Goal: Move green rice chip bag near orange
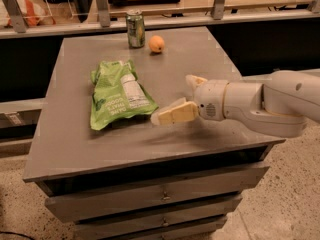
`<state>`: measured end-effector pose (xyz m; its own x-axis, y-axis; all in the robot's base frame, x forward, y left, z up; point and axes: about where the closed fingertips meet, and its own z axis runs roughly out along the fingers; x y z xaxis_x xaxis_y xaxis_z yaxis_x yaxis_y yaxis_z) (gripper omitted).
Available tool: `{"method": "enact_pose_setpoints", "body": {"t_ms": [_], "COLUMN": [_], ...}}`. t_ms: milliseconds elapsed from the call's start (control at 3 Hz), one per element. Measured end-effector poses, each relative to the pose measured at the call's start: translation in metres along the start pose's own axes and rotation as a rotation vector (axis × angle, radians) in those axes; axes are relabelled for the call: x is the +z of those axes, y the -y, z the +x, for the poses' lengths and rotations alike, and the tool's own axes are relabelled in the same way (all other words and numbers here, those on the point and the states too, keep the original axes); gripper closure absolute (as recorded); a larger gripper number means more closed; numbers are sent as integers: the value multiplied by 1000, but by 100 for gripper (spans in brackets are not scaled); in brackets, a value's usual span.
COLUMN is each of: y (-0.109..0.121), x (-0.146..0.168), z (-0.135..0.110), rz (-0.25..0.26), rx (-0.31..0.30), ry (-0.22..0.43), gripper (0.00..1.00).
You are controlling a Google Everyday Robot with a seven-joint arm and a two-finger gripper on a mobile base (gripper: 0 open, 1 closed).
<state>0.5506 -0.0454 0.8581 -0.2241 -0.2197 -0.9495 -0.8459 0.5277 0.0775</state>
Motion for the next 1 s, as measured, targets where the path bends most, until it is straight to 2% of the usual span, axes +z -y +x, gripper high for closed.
{"method": "enact_pose_setpoints", "body": {"t_ms": [333,667,1000], "y": [-36,-63,-63], "x": [14,44,46], "z": [-8,-26,-27], "rz": [-125,-205,-203], "rx": [-7,-26,-25], "ry": [23,60,63], "gripper": [0,0,0]}}
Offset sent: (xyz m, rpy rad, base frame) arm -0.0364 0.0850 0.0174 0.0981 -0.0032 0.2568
